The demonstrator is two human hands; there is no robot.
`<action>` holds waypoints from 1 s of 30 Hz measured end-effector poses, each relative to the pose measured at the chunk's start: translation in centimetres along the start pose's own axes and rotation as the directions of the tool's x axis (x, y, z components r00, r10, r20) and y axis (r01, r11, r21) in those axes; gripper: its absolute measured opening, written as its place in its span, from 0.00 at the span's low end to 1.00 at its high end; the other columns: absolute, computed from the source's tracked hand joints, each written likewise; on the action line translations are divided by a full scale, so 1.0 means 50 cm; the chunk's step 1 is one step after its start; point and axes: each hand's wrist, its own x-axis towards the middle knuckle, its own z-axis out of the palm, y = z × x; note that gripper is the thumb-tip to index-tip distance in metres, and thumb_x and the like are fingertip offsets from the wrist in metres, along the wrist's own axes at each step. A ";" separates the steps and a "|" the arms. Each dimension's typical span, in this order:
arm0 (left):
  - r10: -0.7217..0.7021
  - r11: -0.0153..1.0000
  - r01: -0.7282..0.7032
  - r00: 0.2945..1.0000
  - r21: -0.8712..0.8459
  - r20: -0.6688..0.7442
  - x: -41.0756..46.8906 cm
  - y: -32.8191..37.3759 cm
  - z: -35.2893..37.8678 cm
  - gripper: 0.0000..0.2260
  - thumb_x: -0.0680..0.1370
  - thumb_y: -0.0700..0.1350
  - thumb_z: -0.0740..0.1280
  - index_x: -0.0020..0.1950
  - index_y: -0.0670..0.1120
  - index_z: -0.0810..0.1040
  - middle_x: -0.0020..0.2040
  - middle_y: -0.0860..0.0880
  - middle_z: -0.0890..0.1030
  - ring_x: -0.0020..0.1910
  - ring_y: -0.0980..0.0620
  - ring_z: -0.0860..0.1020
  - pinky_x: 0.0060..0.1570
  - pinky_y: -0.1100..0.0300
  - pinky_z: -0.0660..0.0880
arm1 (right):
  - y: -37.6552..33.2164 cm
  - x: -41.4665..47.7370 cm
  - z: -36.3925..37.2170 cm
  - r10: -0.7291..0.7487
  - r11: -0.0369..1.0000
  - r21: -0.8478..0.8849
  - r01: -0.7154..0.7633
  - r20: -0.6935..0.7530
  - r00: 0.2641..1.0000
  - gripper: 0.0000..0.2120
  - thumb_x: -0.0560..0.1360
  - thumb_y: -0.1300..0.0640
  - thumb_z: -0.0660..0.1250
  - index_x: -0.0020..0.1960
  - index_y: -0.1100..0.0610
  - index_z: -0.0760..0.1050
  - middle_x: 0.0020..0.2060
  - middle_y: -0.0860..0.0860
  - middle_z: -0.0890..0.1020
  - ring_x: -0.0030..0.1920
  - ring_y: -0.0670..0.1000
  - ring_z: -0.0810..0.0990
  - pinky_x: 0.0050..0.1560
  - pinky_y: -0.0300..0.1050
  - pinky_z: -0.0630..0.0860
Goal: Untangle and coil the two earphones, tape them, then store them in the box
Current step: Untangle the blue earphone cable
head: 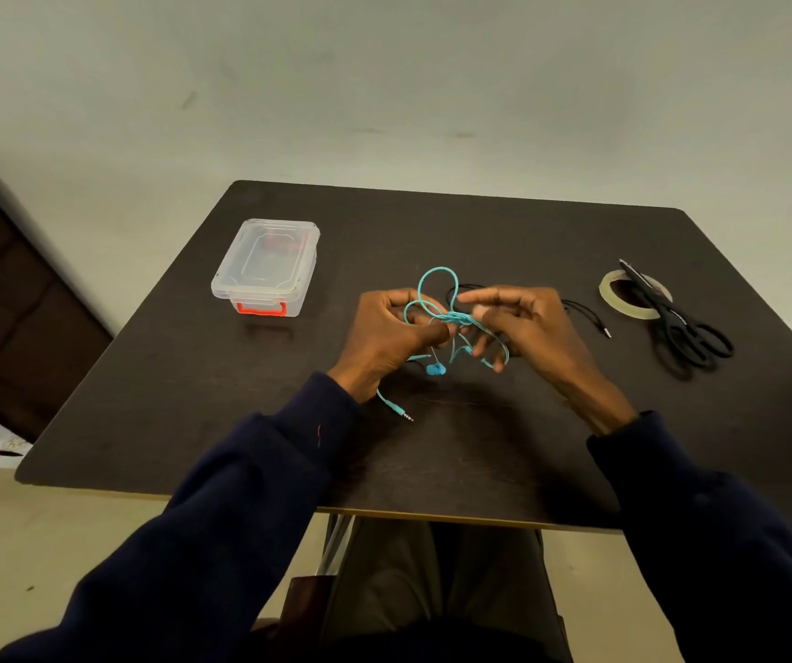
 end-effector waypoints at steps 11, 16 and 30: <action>0.045 0.999 -0.046 0.996 0.011 0.073 0.006 -0.021 -0.020 0.09 0.72 0.34 0.77 0.49 0.43 0.84 0.43 0.43 0.87 0.41 0.46 0.85 0.47 0.51 0.83 | 0.008 0.005 0.006 0.108 0.974 0.212 -0.085 -0.099 0.989 0.10 0.76 0.61 0.73 0.56 0.62 0.84 0.42 0.59 0.87 0.35 0.54 0.84 0.37 0.44 0.84; -0.044 0.999 0.045 0.992 -0.002 0.116 0.007 -0.023 -0.030 0.11 0.74 0.35 0.75 0.55 0.34 0.81 0.44 0.40 0.85 0.36 0.50 0.82 0.43 0.57 0.82 | 0.008 0.008 0.004 0.195 0.895 0.430 -0.116 -0.143 0.970 0.10 0.78 0.58 0.71 0.57 0.63 0.81 0.48 0.60 0.87 0.39 0.53 0.84 0.43 0.48 0.82; -0.045 0.999 0.043 0.996 0.031 0.076 0.005 -0.005 -0.050 0.11 0.79 0.46 0.71 0.51 0.38 0.85 0.41 0.40 0.86 0.27 0.53 0.75 0.28 0.64 0.73 | -0.004 0.019 -0.006 0.363 0.600 0.794 -0.093 -0.166 0.917 0.06 0.83 0.60 0.64 0.56 0.62 0.76 0.48 0.62 0.86 0.48 0.58 0.87 0.45 0.53 0.84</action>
